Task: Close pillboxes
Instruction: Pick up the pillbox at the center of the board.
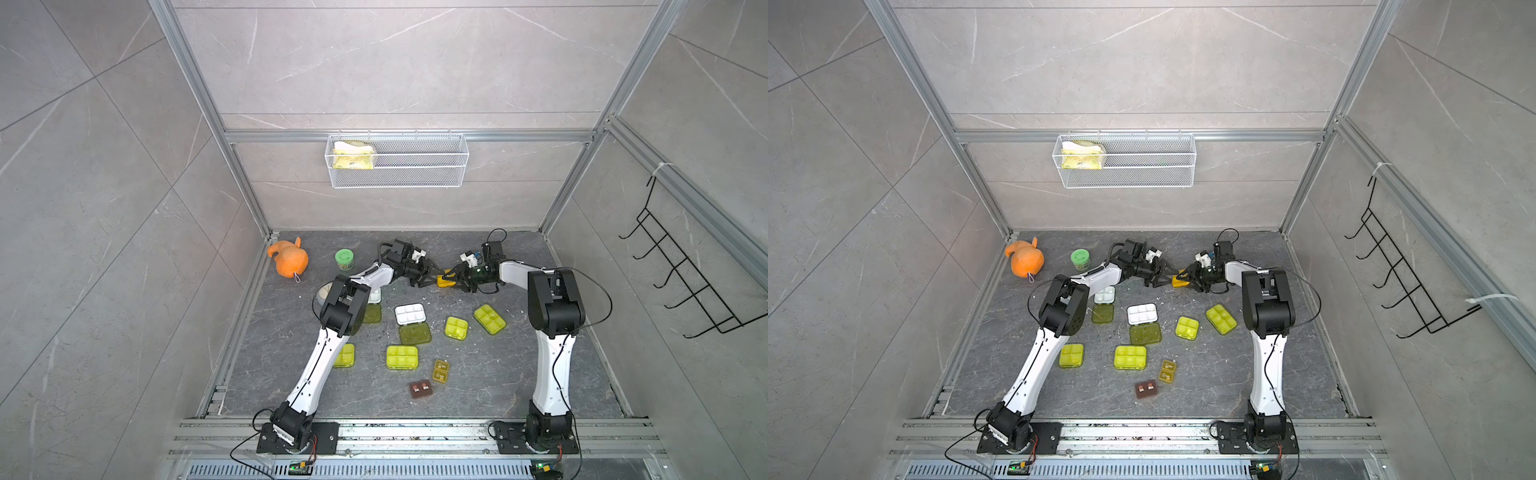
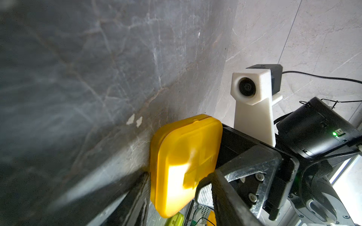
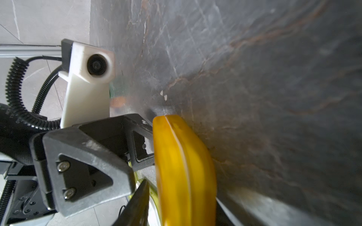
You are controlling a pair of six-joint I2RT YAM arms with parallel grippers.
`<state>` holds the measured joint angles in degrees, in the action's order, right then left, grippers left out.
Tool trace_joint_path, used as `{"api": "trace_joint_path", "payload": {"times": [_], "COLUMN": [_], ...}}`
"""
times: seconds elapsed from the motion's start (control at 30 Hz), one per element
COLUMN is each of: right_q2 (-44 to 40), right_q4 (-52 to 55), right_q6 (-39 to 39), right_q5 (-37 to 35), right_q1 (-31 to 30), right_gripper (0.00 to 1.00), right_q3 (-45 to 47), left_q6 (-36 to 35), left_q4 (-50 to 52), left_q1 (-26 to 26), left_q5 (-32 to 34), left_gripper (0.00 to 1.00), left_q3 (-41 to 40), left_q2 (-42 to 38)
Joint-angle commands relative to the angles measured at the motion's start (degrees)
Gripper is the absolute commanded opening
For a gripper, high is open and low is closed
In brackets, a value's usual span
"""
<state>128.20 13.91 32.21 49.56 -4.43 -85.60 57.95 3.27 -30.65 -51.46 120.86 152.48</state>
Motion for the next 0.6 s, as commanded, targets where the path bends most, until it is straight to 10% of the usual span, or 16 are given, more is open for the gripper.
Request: {"api": "trace_joint_path", "payload": {"times": [0.0, 0.57], "right_q2": [-1.9, -5.3], "right_q4": [-1.7, -3.7], "right_q6": [0.1, 0.0], "right_q5": [1.0, 2.3], "right_q1": [-0.3, -0.1], "right_gripper": [0.41, 0.26], "right_q3": [1.0, 5.3], "left_q6": [-0.3, -1.4], "left_q4": [5.8, 5.0], "left_q1": [-0.5, 0.7], "left_q5": [0.6, 1.1], "left_gripper": [0.53, 0.53], "left_q3": [-1.8, -9.9], "left_q2": [-0.9, -6.5]}}
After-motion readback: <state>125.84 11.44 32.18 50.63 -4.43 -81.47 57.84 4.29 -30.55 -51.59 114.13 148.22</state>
